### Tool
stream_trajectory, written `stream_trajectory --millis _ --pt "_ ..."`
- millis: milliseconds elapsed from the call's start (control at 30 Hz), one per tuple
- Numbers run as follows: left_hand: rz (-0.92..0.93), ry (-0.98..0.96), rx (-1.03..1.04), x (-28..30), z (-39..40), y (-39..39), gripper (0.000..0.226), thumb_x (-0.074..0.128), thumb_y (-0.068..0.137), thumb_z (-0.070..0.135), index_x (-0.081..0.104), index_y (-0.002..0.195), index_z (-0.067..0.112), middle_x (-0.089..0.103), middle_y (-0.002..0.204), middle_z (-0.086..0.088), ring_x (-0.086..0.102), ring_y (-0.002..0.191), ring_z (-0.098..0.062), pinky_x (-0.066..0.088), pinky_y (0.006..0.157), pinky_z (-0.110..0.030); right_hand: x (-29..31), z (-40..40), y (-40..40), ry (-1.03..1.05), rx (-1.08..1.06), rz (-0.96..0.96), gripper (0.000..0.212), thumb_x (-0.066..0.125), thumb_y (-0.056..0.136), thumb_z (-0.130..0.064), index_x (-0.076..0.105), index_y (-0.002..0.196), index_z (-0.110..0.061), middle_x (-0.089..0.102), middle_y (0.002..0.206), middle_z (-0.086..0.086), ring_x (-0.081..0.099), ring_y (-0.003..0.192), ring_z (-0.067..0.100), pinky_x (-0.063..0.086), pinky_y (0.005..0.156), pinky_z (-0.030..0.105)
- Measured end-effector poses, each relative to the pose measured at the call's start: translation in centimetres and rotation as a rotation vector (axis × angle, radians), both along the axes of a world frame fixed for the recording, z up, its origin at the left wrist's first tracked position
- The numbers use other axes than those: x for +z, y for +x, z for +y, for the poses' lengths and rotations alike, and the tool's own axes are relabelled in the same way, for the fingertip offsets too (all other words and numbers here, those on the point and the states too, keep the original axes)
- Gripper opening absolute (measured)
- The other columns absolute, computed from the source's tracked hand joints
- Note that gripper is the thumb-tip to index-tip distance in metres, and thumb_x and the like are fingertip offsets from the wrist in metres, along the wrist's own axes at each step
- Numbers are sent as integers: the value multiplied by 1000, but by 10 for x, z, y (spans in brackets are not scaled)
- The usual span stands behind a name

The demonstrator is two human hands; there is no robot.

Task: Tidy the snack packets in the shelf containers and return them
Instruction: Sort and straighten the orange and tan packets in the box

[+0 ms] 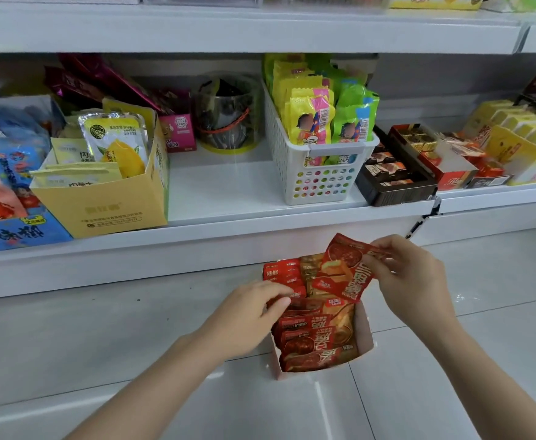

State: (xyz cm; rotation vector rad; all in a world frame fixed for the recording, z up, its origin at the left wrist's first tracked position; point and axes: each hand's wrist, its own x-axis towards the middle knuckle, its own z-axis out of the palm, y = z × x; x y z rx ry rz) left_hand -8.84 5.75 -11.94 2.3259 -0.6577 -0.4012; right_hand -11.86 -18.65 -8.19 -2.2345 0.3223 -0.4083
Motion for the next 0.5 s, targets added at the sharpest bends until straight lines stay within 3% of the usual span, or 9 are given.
stream_trajectory --millis 100,200,367,433,500 --pt "49 -85 -63 -8 10 -16 21 54 101 30 73 112 29 67 109 19 59 103 3 45 89 -14 -2 6 6 50 61 24 25 74 88 -15 62 79 -35 73 82 -14 69 83 2 54 69 19" --pt "82 -140 -79 -14 17 -27 20 58 99 27 75 109 25 68 107 20 59 105 6 41 86 -6 -6 19 11 16 162 84 26 74 87 -16 62 78 -37 72 79 -14 68 77 -1 52 63 13" --pt "173 -245 -13 -14 19 -24 18 63 96 19 78 105 22 71 106 17 63 105 5 47 97 -15 -32 48 12 -118 365 230 27 73 87 -11 61 83 -35 67 75 -20 66 71 0 47 66 10" --pt "226 -282 20 -14 20 -23 17 64 95 16 78 102 23 73 103 16 65 102 3 49 98 -19 -45 52 10 -175 467 367 23 69 88 -8 65 88 -30 67 80 -16 67 78 3 51 76 18" --pt "274 -297 44 -16 22 -23 17 65 94 17 79 100 25 74 101 18 67 101 3 50 97 -21 -46 49 12 -241 537 483 14 69 91 -18 72 101 -26 69 93 -14 63 89 0 49 84 15"
